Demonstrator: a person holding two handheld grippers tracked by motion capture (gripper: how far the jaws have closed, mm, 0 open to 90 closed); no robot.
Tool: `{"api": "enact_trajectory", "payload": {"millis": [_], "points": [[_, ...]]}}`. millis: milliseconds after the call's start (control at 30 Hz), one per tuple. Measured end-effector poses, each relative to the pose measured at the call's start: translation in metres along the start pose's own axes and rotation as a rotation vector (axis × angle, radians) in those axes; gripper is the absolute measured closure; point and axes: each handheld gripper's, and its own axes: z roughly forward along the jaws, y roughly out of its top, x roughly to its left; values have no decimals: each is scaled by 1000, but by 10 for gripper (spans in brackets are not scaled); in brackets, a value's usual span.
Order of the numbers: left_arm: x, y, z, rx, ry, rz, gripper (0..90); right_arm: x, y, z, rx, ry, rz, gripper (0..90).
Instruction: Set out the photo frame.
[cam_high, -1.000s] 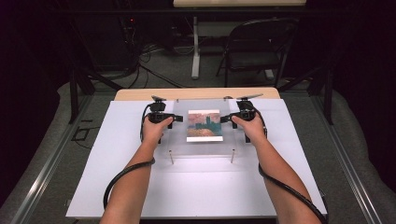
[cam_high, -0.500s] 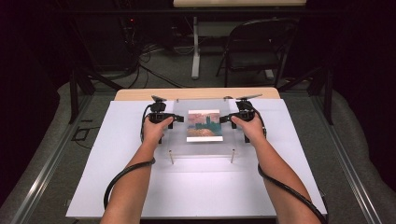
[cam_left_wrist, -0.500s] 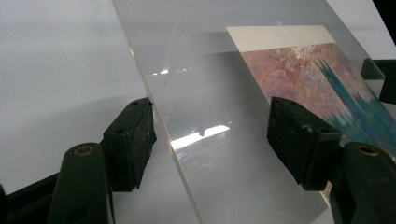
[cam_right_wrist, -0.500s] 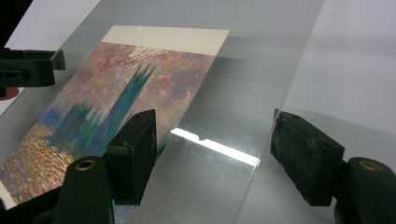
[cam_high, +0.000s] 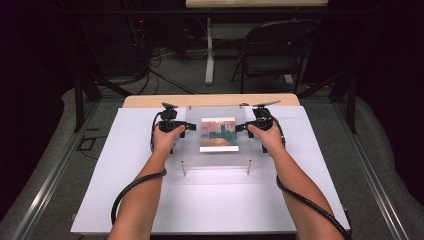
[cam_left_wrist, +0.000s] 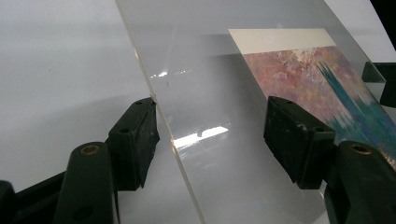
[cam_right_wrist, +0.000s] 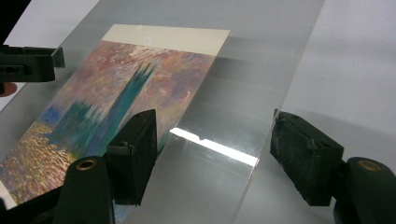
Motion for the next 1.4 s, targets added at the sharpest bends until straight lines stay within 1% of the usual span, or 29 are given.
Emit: {"api": "enact_trajectory", "payload": {"millis": [133, 267, 400, 533, 633, 733, 767, 833, 967, 1033, 1133, 1233, 1267, 1400], "points": [[1, -1, -1, -5, -5, -3, 370, 0, 0, 0, -1, 1, -9, 317], [2, 0, -2, -4, -8, -4, 381, 0, -1, 0, -10, 4, -7, 317], [1, 0, -2, -4, -7, -4, 382, 1, -1, -1, -7, -2, -13, 317], [2, -1, -2, -15, -10, -10, 389, 1, -1, -2, -9, -3, -15, 317], [2, -1, -3, -15, -15, -5, 392, 1, -2, -2, -18, 0, -12, 318], [2, 0, -4, -14, -14, 2, 397, 1, -2, -3, -16, -1, -16, 319], [2, 0, -4, -19, -17, -4, 399, 2, -2, -3, -14, -1, -15, 321], [1, 0, -5, -18, -14, 3, 400, 2, -1, -4, -16, 0, -20, 326], [0, 0, -8, -32, -19, 6, 412, 2, -1, -7, -19, -2, -22, 336], [0, 0, -10, -39, -18, 9, 419, 3, 0, -8, -23, -3, -33, 339], [-2, 1, -13, -43, -21, 16, 429, 5, 0, -11, -30, -6, -30, 357], [-4, 1, -16, -58, -19, 19, 441, 6, 2, -15, -35, -3, -28, 377], [-5, 2, -18, -55, -16, 28, 444, 6, 2, -16, -33, -3, -31, 381], [-8, 2, -22, -64, -18, 34, 456, 8, 3, -22, -31, 0, -45, 392]]}}
